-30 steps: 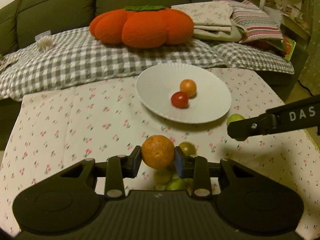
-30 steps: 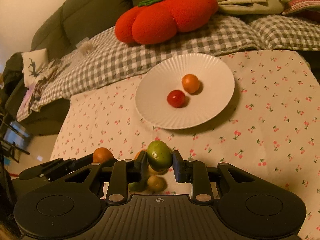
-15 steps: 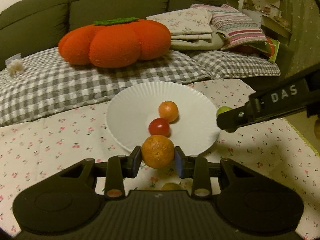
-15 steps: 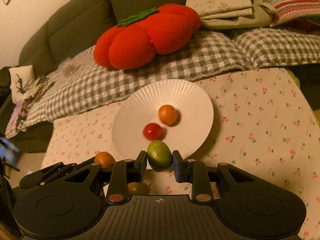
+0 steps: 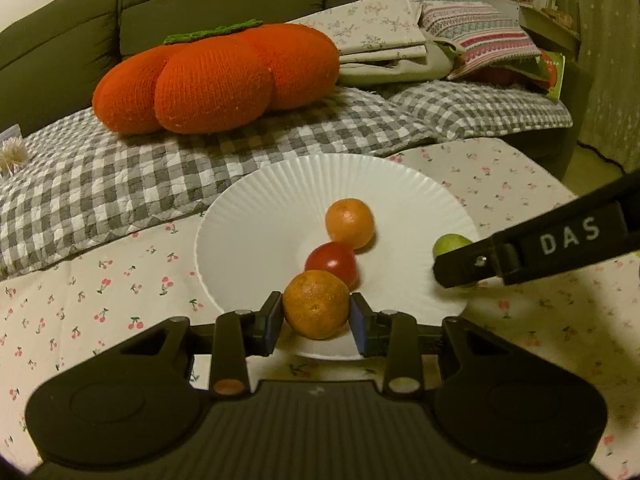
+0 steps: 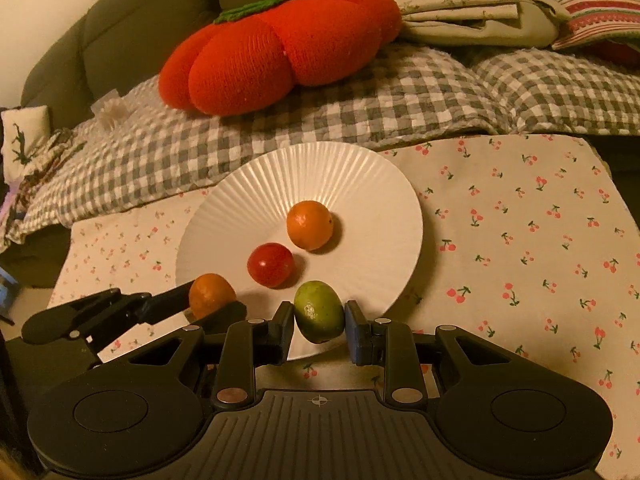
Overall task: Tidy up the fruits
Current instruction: 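Place the orange and green lime on the white plate, opening both grippers, then withdraw both grippers back toward the remaining fruits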
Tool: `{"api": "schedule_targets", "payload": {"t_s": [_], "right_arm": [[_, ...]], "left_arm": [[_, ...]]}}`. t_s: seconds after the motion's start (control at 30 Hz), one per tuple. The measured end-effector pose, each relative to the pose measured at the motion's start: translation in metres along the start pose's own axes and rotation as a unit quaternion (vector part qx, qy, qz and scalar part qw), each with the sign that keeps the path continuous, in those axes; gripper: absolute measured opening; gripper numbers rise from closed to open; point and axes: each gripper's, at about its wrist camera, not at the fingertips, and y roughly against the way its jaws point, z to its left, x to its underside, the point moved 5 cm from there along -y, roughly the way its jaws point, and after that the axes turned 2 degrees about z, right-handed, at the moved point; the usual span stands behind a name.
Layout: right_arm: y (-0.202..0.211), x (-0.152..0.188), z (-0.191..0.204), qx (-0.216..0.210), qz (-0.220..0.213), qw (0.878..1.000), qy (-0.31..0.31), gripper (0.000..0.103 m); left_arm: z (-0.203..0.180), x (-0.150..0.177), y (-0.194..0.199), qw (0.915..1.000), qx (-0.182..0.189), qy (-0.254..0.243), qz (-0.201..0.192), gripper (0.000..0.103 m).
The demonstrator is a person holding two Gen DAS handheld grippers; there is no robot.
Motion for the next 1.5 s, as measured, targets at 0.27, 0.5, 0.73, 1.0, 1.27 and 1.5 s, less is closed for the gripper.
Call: {"api": "schedule_targets", "payload": {"t_s": [0.27,0.5,0.73,1.0,1.27,1.5], "right_arm": [[-0.007,-0.002,-0.004,0.0,0.0,1.0,-0.01,0.037],[0.007,-0.01,-0.007,-0.008,-0.014,0.999,-0.033,0.04],[0.022,-0.015,-0.013,-0.012,-0.023,0.998,-0.055,0.047],[0.038,-0.007,-0.008,-0.021,-0.015,0.998,-0.063,0.056],[0.062,0.003,0.0,-0.032,-0.02,0.997,-0.069,0.069],[0.078,0.015,-0.01,0.009,-0.028,0.997,-0.071,0.078]], "left_arm": [[0.004,-0.002,-0.003,1.0,0.002,0.0,0.0,0.055],[0.012,-0.01,0.013,0.9997,0.005,0.025,-0.005,0.058],[0.021,-0.007,0.029,0.9979,-0.001,0.063,0.012,0.059],[0.033,0.012,0.052,0.9941,-0.006,0.101,0.039,0.064],[0.041,0.028,0.072,0.9916,-0.009,0.12,0.048,0.065],[0.038,0.036,0.087,0.991,-0.008,0.122,0.055,0.069]]}}
